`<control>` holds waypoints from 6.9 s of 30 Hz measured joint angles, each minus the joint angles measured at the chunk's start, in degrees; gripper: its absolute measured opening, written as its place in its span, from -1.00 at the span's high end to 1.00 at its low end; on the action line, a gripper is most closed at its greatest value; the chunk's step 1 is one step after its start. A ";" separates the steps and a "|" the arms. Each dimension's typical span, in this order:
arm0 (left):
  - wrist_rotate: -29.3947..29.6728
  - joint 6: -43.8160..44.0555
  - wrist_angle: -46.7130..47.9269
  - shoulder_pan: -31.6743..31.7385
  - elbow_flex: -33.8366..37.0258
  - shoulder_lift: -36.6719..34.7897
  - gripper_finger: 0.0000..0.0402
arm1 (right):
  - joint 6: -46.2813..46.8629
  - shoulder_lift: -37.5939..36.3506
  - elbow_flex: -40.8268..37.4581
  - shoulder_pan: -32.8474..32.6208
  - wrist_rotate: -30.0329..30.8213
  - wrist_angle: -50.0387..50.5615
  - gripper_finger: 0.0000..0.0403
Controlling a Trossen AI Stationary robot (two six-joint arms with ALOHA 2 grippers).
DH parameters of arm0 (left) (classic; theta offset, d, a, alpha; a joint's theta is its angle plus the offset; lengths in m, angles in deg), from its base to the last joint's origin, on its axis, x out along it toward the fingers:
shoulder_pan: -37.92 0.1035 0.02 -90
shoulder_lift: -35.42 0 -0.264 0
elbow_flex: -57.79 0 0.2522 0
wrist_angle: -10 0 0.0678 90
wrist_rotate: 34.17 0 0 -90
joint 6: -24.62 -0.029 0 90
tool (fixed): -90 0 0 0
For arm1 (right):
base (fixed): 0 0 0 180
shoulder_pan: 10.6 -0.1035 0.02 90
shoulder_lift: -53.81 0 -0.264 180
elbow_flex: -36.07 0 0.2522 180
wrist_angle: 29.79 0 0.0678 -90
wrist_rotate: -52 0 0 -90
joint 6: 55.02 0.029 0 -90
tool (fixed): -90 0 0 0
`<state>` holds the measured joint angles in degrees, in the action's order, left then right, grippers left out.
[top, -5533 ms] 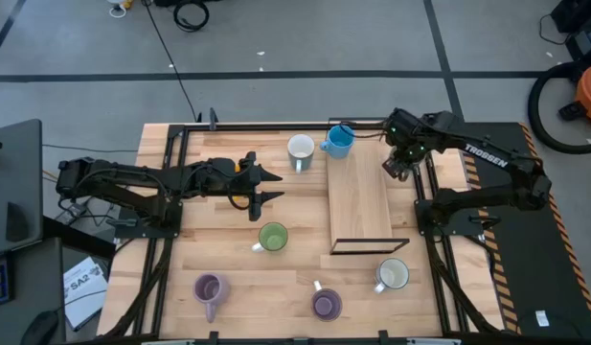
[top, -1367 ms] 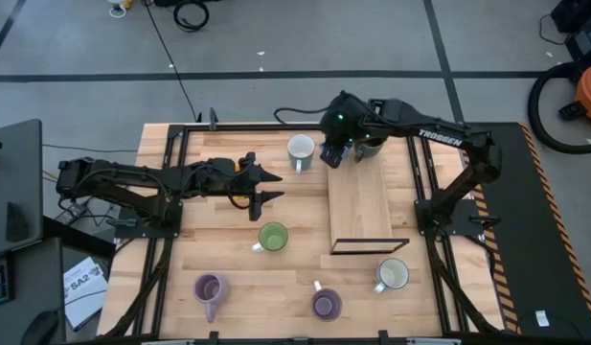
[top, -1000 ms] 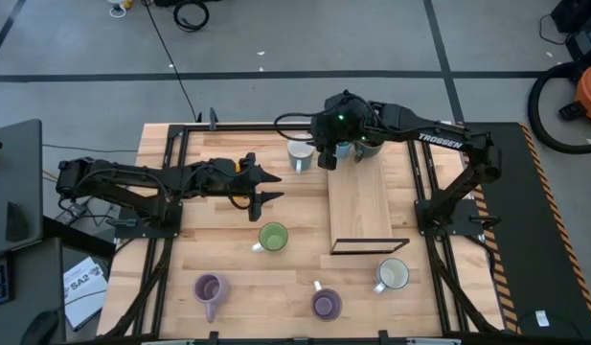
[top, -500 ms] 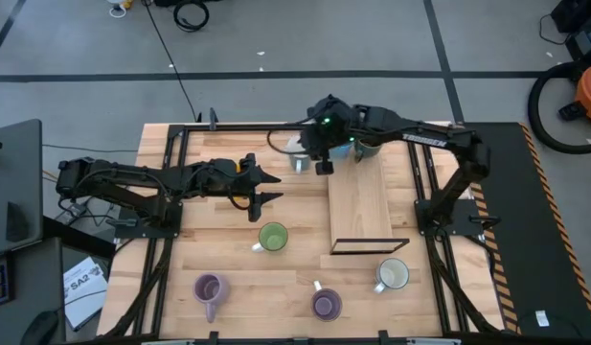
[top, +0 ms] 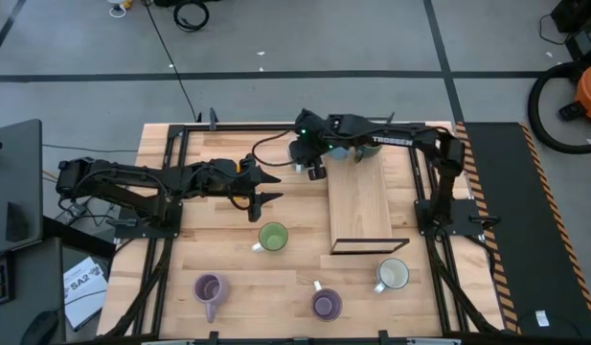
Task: Place coffee mugs
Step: Put the blue mug on the shelf
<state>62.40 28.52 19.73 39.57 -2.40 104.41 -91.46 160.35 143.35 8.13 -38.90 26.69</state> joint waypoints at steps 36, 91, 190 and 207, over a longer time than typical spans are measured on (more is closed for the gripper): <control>-0.01 0.13 0.19 -0.02 0.04 -0.02 0.00 | -0.67 6.04 -0.04 2.48 4.33 1.54 0.27; -0.26 0.41 0.13 0.00 0.02 -0.02 0.00 | 1.19 7.21 11.37 -1.39 4.50 9.75 0.83; 0.02 -0.09 0.50 -0.02 0.00 0.00 0.00 | 39.05 -38.29 -35.34 -0.73 10.15 19.54 0.83; 0.00 -0.11 0.50 0.00 0.00 0.00 0.00 | 39.20 -38.29 -35.23 0.14 10.34 19.25 0.66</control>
<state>62.40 28.42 20.23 39.57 -2.40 104.41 -52.26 122.06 108.11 8.27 -28.57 45.94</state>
